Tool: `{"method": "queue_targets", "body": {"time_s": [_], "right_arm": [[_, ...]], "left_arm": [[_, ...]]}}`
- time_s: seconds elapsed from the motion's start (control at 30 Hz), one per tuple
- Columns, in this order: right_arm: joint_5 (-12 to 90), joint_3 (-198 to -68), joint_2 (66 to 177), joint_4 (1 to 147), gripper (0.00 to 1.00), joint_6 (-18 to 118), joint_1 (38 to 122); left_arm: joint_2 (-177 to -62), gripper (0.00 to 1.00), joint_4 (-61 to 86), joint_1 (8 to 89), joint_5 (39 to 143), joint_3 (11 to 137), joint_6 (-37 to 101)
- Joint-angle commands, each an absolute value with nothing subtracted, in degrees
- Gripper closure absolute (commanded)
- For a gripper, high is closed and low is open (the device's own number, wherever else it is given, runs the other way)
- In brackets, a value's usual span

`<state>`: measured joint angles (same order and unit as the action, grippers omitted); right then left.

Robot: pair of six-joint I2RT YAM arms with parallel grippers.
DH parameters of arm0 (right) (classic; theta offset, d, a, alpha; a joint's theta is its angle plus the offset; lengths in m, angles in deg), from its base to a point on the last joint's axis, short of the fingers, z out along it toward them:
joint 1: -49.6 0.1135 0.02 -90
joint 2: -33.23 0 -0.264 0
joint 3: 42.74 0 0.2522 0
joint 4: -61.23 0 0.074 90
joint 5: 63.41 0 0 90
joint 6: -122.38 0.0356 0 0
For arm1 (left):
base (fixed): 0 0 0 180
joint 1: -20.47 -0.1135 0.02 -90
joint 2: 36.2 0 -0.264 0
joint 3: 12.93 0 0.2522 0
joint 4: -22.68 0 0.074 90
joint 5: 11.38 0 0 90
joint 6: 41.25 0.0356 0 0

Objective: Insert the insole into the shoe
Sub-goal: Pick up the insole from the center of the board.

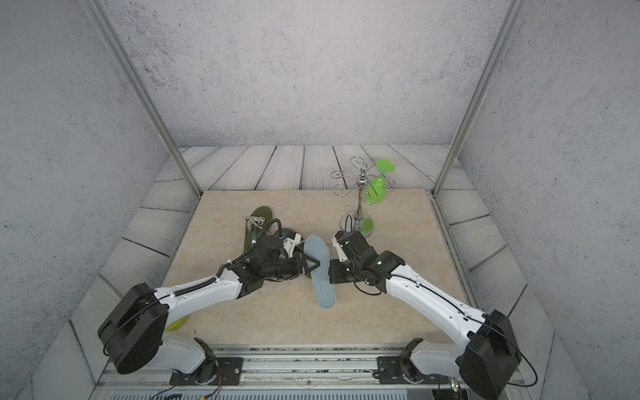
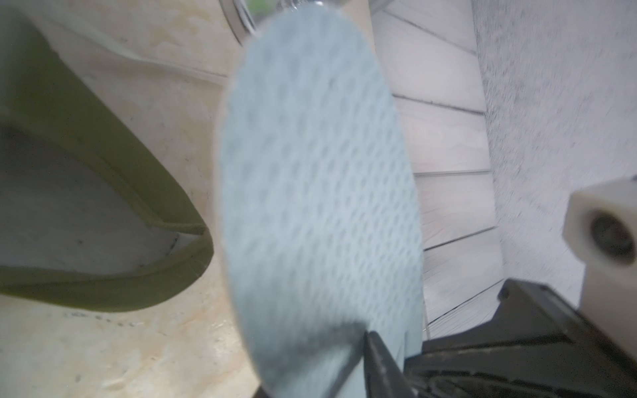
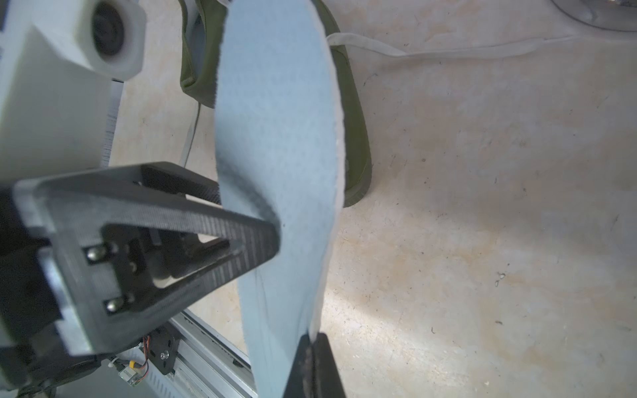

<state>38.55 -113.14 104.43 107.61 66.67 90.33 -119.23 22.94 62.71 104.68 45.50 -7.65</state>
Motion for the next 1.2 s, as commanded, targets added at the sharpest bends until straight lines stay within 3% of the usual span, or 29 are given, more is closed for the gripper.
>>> {"method": "queue_targets", "body": {"time_s": [0.0,0.07,0.13,0.2,0.27,0.4,0.77,1.17], "right_arm": [[39.43,-114.68,105.78,107.23,1.0,65.34,90.11],[38.73,-115.65,106.01,108.48,0.79,63.61,90.11],[36.71,-116.88,105.55,110.27,0.56,61.81,90.14],[34.52,-117.88,104.92,111.87,0.43,59.86,90.2],[32.39,-118.81,104.54,113.39,0.21,57.85,90.2],[27.82,-119.37,104.04,114.16,0.05,54.6,90.62],[26.59,-121.51,99.93,108.54,0.01,43.96,91.52],[23.53,-128.66,109.02,118.03,0.01,38.02,91.52]], "left_arm": [[-120.12,0.88,25.35,63.01,104.83,46.82,-8.89],[-120.44,1.0,25.44,63.01,104.72,46.95,-9.58],[-120.66,1.0,25.38,62.93,104.34,47.15,-10.72],[-120.62,1.0,25.43,62.93,103.25,47.17,-12.93],[-120.66,1.0,25.31,62.93,101.62,46.92,-16.84],[-122.3,1.0,30.17,62.84,101.34,46.31,-28.65],[-121.58,1.0,37.49,62.66,97.89,45.62,-46.75],[-124.35,1.0,42.29,62.75,98.04,44.82,-52.55]]}}
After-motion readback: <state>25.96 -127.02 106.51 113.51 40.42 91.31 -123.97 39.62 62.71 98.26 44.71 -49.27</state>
